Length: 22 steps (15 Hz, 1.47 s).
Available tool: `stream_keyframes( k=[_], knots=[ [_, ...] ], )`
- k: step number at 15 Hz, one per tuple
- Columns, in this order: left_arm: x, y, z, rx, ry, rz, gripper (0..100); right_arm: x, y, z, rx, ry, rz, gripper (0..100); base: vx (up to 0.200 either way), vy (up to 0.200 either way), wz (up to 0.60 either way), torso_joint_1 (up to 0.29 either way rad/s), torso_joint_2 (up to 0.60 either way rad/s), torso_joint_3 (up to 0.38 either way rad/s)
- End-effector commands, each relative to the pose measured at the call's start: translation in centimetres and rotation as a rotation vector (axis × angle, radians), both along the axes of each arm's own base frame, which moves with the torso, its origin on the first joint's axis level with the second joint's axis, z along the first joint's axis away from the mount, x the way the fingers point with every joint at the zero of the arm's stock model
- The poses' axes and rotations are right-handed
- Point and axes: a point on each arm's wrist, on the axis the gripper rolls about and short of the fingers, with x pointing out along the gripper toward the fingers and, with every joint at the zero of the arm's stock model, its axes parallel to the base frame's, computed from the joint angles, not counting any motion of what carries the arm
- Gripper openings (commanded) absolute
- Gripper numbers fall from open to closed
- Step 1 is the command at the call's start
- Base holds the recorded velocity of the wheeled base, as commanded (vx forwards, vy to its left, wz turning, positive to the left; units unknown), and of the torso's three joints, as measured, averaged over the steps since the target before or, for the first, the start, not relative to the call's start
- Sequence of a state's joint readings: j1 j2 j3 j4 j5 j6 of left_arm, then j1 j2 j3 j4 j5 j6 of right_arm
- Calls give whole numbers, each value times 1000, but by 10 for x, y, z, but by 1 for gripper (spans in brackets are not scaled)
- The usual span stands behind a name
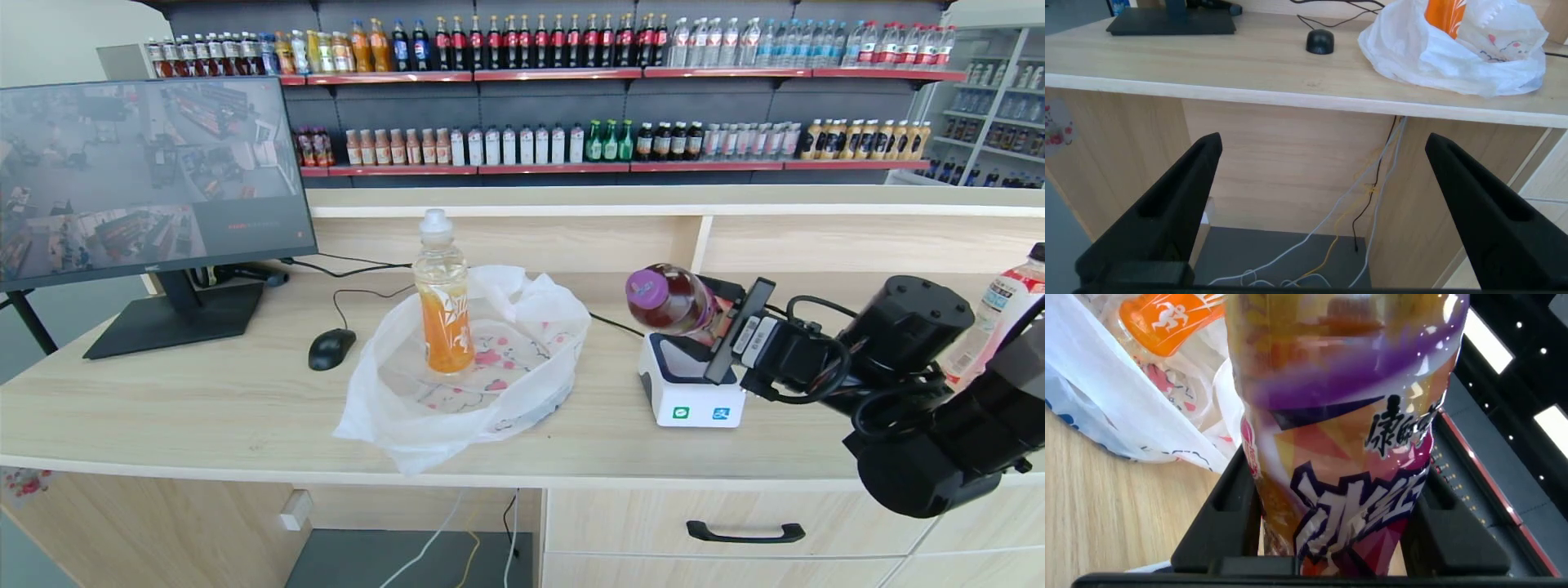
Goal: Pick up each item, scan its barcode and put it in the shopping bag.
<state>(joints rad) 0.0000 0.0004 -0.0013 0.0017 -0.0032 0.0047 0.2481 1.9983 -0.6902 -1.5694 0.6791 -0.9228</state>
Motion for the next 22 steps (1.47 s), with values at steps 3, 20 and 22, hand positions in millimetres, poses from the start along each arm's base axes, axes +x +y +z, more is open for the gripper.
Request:
stream_keyframes(
  k=[3,20,22],
  knots=[
    [0,0,0,0,-1,0,100,-10,-1,21,48,-22,5,0,0,0,0,0,0,0],
    [0,0,0,0,-1,0,100,-72,51,53,882,521,-123,0,0,0,0,0,0,0],
    [0,0,0,0,-1,2,100,-76,48,50,917,547,-151,0,0,0,0,0,0,0]
  ],
)
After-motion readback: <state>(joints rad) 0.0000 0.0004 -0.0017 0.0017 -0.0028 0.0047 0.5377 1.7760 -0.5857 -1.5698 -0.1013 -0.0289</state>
